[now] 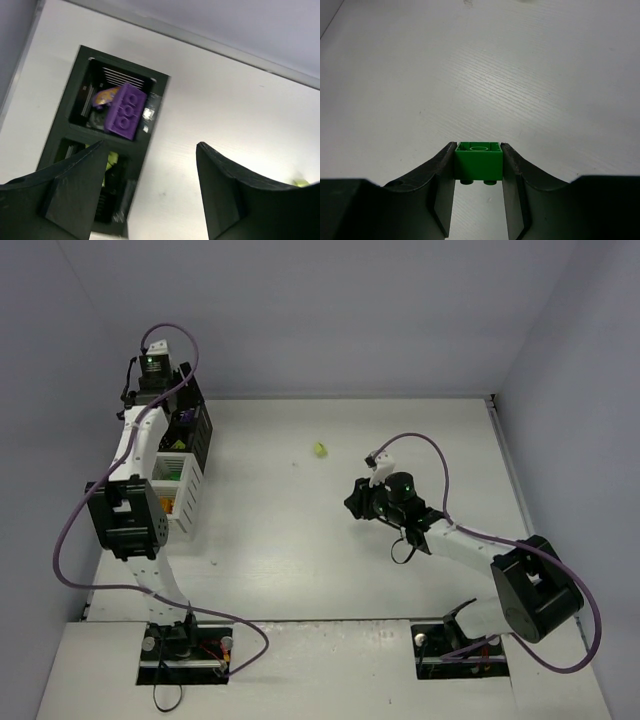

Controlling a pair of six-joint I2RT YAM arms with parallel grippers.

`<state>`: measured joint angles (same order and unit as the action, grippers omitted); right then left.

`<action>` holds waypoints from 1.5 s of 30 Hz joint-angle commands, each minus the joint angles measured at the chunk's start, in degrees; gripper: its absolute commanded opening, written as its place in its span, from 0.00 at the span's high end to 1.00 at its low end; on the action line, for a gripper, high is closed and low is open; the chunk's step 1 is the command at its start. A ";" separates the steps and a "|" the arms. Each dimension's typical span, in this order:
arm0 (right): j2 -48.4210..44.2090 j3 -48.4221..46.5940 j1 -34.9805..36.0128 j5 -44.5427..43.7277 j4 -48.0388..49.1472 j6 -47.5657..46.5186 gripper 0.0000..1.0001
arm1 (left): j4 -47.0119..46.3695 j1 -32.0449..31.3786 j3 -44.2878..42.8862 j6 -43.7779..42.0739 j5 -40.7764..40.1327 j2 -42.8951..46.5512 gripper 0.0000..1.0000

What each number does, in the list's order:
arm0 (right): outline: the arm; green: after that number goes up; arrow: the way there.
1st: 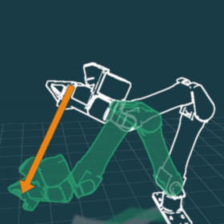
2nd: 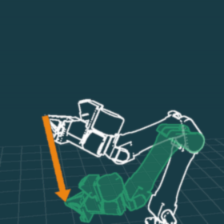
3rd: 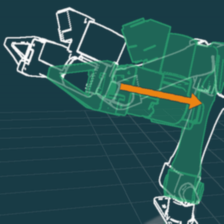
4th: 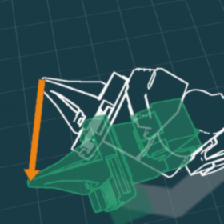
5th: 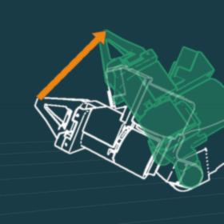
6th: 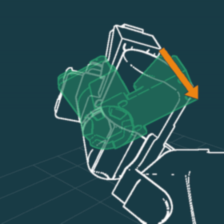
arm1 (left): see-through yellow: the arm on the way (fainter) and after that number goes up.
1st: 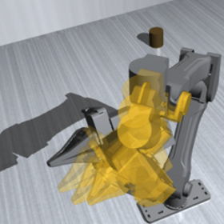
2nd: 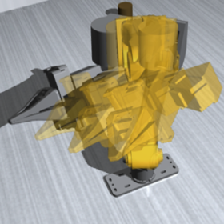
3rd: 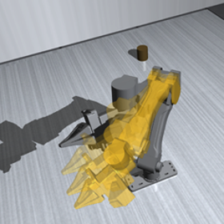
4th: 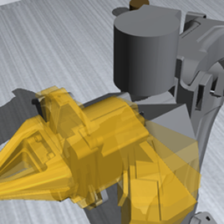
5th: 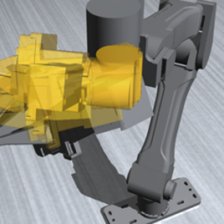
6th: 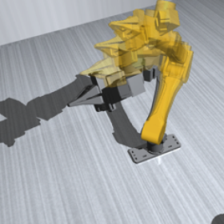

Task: Sort the legos into containers by color

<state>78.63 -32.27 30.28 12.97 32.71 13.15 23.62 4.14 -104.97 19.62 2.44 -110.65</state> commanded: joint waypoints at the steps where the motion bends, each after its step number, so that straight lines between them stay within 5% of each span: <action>1: -2.43 -0.25 -0.40 1.00 4.38 -1.11 1.00 | -2.52 -2.73 0.55 0.16 4.50 8.60 0.35; 18: -16.13 8.89 5.84 8.82 21.60 -12.71 1.00 | 4.59 -28.56 17.25 5.34 30.61 23.11 0.35; 26: -18.07 5.03 6.45 11.72 17.66 -17.63 1.00 | 3.72 -35.69 20.14 10.34 42.45 24.69 0.35; 45: -19.83 0.63 9.09 13.05 10.89 -21.49 0.99 | 4.50 -41.32 19.19 9.92 41.68 18.46 0.41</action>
<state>60.84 -28.42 39.05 25.56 39.72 -7.18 29.61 -36.77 -82.72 29.32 43.57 -92.71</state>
